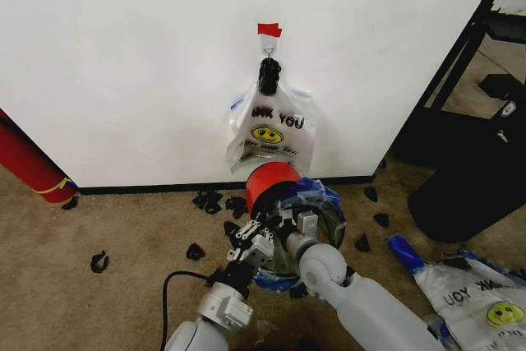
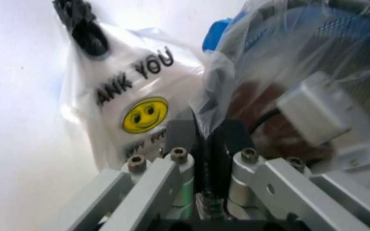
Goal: Pick up the garbage bag from the wall and place it over the trash bin.
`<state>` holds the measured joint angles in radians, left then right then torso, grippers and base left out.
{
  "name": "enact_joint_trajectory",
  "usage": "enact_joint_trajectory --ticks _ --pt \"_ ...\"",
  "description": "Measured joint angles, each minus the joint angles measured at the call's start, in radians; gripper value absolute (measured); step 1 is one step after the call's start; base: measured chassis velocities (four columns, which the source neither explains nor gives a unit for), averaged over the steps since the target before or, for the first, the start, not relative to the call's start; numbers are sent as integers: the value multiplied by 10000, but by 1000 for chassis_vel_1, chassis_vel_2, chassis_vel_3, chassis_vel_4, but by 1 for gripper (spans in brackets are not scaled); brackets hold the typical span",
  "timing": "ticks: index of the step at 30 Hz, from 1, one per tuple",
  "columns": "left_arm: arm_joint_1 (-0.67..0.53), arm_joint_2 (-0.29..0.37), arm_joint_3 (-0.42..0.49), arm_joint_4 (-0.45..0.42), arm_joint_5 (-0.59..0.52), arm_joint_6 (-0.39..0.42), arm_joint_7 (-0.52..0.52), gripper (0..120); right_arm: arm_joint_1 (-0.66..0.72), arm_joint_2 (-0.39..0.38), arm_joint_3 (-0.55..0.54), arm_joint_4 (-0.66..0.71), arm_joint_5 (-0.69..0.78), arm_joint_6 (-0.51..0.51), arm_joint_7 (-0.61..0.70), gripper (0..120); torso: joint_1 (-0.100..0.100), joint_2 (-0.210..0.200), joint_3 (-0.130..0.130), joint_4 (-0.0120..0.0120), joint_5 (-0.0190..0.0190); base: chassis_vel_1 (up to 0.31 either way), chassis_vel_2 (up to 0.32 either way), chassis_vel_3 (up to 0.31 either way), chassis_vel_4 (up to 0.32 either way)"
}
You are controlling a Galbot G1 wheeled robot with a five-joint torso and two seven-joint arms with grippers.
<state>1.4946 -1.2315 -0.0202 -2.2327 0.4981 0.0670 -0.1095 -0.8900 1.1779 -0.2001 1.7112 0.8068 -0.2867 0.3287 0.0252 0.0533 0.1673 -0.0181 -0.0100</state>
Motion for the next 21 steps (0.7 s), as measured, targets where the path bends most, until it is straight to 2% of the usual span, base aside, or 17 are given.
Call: enact_joint_trajectory --ticks 6,12,21 --pt "150 10 223 -163 10 87 111 4 77 126 99 -432 -402 430 -540 0 0 0 0 0 0 0 0 0 0" --pt "-116 7 115 176 -398 339 88 4 23 31 133 -420 -417 585 -1011 0 0 0 0 1 1 0 0 0 0" --pt "-805 135 -534 987 -2235 1112 -111 4 -704 -982 508 848 -458 447 -1828 0 0 0 0 -1 0 0 0 0 0"
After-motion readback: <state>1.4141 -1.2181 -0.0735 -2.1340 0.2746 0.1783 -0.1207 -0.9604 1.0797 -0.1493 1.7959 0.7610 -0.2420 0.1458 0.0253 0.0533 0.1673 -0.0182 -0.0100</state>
